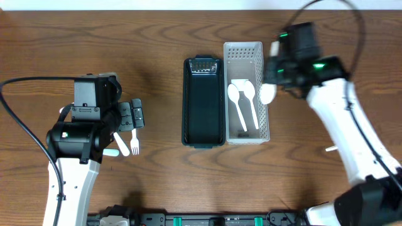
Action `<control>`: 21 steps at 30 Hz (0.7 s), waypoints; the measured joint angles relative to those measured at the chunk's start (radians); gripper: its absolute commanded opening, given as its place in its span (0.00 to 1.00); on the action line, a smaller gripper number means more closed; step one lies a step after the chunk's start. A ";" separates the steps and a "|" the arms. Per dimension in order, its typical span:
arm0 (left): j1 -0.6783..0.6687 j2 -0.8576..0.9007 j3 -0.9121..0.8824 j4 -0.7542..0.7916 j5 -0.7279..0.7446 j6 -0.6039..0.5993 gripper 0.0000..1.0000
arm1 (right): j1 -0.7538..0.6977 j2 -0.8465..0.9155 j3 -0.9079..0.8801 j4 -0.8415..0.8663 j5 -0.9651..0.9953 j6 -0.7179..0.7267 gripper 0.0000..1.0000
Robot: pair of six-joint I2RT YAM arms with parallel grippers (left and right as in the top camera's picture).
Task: Pack container
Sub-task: 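Drop the white spoon into the white basket with the right gripper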
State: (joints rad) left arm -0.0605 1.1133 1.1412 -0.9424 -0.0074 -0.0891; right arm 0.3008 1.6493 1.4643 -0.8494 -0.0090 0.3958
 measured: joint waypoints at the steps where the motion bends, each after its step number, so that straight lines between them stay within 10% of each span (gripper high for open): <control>1: 0.000 0.000 0.000 0.000 0.000 0.000 0.98 | 0.023 0.023 0.000 0.007 -0.002 0.012 0.01; 5: 0.000 0.000 0.000 0.000 0.000 0.000 0.98 | 0.086 0.143 -0.001 0.026 -0.001 0.042 0.09; 8: 0.000 0.000 0.000 0.000 0.000 0.000 0.98 | 0.108 0.238 -0.003 0.027 -0.003 0.057 0.45; 21: 0.000 0.000 0.000 0.000 0.001 0.000 0.98 | 0.037 0.197 0.181 -0.210 0.145 0.096 0.55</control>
State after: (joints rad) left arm -0.0605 1.1137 1.1412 -0.9428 -0.0067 -0.0891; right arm 0.3374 1.8465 1.6455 -1.0595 0.1360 0.4915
